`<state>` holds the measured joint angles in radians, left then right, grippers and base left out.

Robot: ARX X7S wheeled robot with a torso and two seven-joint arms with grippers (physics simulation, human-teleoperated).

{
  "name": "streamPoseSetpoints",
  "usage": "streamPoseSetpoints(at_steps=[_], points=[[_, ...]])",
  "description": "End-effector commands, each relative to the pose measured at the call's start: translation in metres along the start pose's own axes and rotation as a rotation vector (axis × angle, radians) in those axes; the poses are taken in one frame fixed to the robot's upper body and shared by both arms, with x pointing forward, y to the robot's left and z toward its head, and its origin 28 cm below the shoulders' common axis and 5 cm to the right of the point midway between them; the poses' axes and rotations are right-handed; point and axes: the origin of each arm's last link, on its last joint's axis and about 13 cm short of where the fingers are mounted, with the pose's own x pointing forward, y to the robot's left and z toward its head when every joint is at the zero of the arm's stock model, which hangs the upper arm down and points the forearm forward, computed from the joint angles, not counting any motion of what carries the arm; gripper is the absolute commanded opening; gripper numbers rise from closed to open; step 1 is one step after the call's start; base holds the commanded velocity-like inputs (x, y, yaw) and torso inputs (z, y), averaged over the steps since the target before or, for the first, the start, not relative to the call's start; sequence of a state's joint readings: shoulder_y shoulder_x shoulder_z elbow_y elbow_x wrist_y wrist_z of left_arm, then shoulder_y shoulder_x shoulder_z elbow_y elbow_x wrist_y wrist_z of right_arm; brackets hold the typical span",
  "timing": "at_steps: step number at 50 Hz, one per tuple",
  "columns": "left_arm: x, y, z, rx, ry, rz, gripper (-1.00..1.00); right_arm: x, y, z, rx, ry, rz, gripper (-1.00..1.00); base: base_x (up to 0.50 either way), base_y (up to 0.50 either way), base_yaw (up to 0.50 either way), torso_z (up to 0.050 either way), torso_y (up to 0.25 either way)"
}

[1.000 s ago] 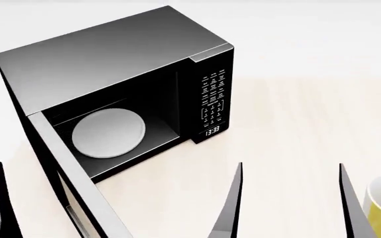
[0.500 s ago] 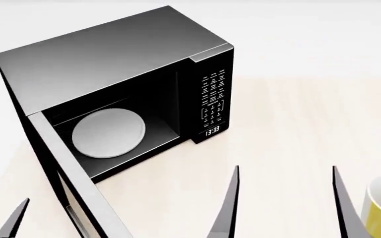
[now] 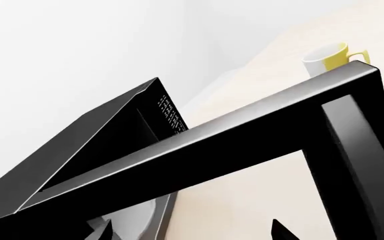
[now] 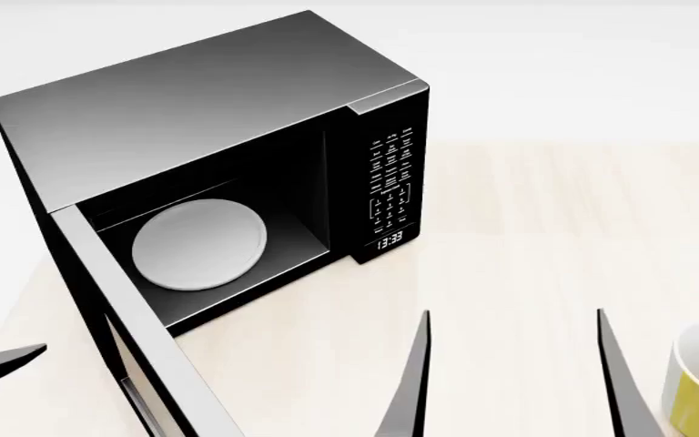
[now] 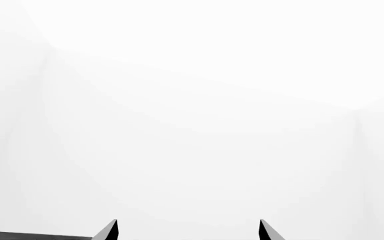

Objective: Close the microwave.

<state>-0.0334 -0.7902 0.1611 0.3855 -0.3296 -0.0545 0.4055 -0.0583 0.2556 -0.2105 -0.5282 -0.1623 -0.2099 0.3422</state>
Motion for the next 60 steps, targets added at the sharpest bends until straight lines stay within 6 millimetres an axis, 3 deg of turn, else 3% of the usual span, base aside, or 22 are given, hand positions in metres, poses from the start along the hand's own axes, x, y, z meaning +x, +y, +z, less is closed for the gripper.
streamPoseSetpoints(at_steps=[1, 16, 60], points=[[0.005, 0.008, -0.019, -0.028, 0.024, 0.024, 1.0, -0.002, 0.002, -0.001, 0.001, 0.006, 0.007, 1.0, 0.0, 0.0, 0.0, 0.0, 0.0], [0.023, -0.005, -0.039, -0.087, 0.013, 0.003, 1.0, -0.003, 0.002, -0.002, 0.004, 0.009, 0.011, 1.0, 0.0, 0.0, 0.0, 0.0, 0.0], [0.071, -0.021, -0.057, -0.137, -0.056, -0.025, 1.0, -0.006, 0.004, -0.006, 0.022, 0.028, 0.017, 1.0, 0.0, 0.0, 0.0, 0.0, 0.0]])
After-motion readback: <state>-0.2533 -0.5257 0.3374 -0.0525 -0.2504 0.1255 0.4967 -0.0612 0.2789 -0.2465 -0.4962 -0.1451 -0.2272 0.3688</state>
